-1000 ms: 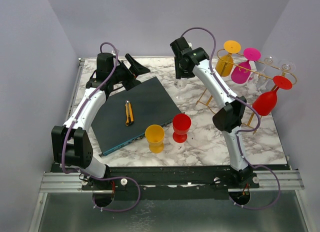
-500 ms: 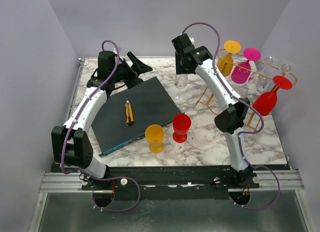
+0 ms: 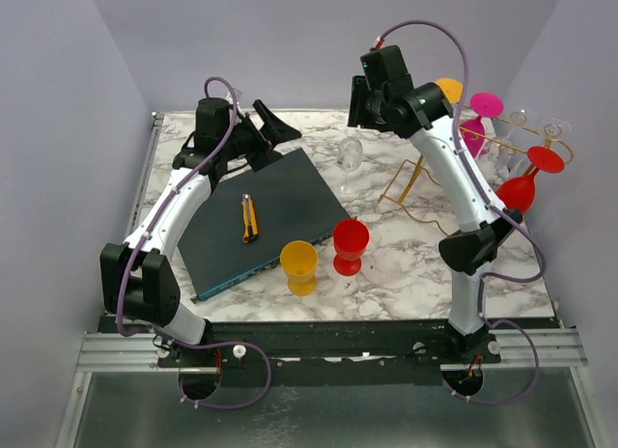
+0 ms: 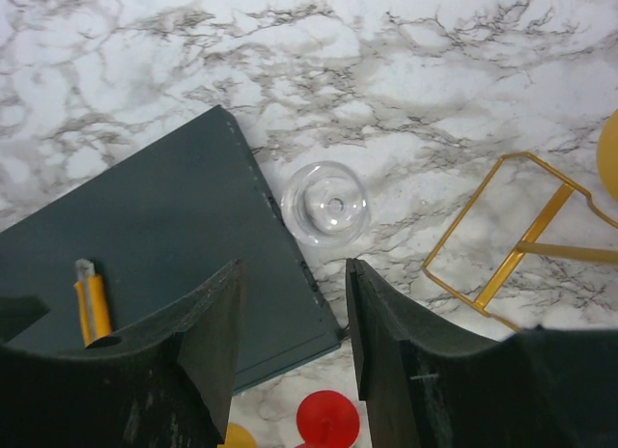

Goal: Take the wine glass off the wine glass rack
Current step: Place the wine glass at the center of the board, then pick up the wine glass from the wine rack.

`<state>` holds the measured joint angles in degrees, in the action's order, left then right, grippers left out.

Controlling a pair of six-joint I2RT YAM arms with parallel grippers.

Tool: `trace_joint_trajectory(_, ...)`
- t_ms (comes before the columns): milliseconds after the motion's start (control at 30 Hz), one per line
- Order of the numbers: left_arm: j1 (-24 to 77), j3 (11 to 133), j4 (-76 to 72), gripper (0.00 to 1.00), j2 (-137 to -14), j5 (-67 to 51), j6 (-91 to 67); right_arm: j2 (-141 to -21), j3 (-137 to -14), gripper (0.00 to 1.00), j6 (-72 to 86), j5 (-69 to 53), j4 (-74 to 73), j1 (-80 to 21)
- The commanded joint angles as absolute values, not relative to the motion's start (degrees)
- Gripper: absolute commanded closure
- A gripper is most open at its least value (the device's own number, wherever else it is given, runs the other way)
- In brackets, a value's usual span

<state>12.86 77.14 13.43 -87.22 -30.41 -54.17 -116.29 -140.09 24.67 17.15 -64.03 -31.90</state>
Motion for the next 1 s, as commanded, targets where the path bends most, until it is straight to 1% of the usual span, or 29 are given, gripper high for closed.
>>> trace_joint_trajectory(0,13.86,78.0,13.67,0.01,-84.84,-28.46,-53.48,-109.12,-138.3,0.48,26.78,12.82,-62.48,-31.84)
trace_joint_trajectory(167,15.41,77.82,13.66,0.01,-83.59,-27.18,-53.53,-102.01,-134.15,0.45,28.5,11.8,-62.02,-31.87)
trace_joint_trajectory(267,16.7,77.88,13.7,0.01,-82.94,-26.62,-53.53,-96.94,-130.43,0.44,29.47,13.17,-61.68,-31.83)
trace_joint_trajectory(533,20.98,78.69,13.76,0.01,-81.45,-24.96,-53.88,-85.11,-123.2,0.39,32.78,20.72,-64.53,-31.8)
trace_joint_trajectory(600,22.47,79.22,13.78,0.01,-81.46,-24.36,-54.12,-81.86,-121.65,0.37,33.77,23.28,-65.98,-31.82)
trace_joint_trajectory(833,26.8,80.55,13.68,0.01,-81.15,-22.46,-54.72,-74.65,-120.32,0.3,37.08,32.31,-74.49,-31.79)
trace_joint_trajectory(967,28.32,80.6,13.67,0.01,-80.52,-21.47,-54.7,-72.94,-118.59,0.27,38.55,35.4,-78.94,-31.82)
